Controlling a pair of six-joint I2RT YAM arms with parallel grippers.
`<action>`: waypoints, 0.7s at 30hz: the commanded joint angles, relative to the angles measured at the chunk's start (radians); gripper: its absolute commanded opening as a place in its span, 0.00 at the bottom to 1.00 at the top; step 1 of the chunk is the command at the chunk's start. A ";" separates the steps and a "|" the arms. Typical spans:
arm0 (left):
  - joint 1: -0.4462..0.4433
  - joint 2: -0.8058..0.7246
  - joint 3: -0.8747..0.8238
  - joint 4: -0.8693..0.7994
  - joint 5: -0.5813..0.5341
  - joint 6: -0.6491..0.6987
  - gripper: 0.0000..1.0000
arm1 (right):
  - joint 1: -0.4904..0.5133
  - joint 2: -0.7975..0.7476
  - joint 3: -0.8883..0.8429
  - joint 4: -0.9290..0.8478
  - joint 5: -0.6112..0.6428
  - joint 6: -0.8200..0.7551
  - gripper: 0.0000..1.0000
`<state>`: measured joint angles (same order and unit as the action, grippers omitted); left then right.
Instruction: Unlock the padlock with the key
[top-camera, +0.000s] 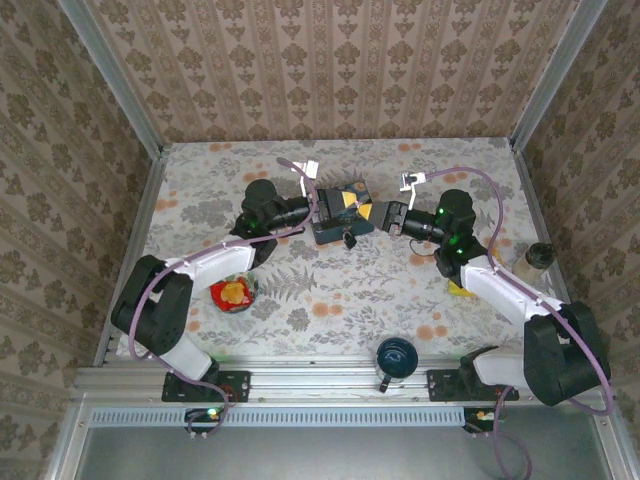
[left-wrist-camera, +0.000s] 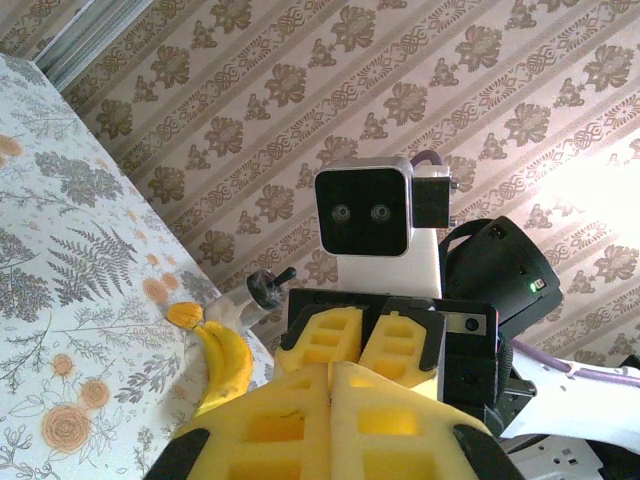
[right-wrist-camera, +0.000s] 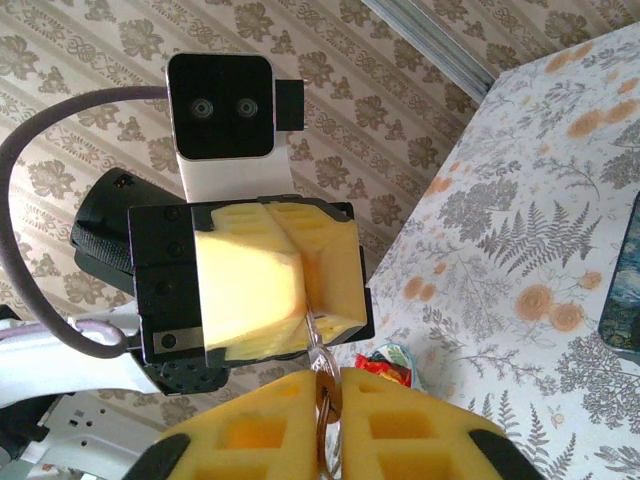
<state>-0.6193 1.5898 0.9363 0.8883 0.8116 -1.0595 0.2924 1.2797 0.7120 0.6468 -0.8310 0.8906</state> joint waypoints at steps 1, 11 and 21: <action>0.012 0.011 -0.011 0.052 -0.008 -0.017 0.00 | 0.007 0.006 0.026 0.008 -0.019 -0.007 0.10; 0.023 0.000 -0.043 0.089 -0.080 -0.039 0.39 | 0.001 -0.006 0.024 -0.098 0.019 -0.048 0.00; -0.073 -0.161 -0.097 -0.415 -0.562 0.239 0.67 | -0.028 -0.108 -0.002 -0.443 0.165 -0.170 0.00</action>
<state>-0.6395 1.5036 0.8330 0.7048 0.4885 -0.9718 0.2768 1.2236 0.7116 0.3641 -0.7387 0.7891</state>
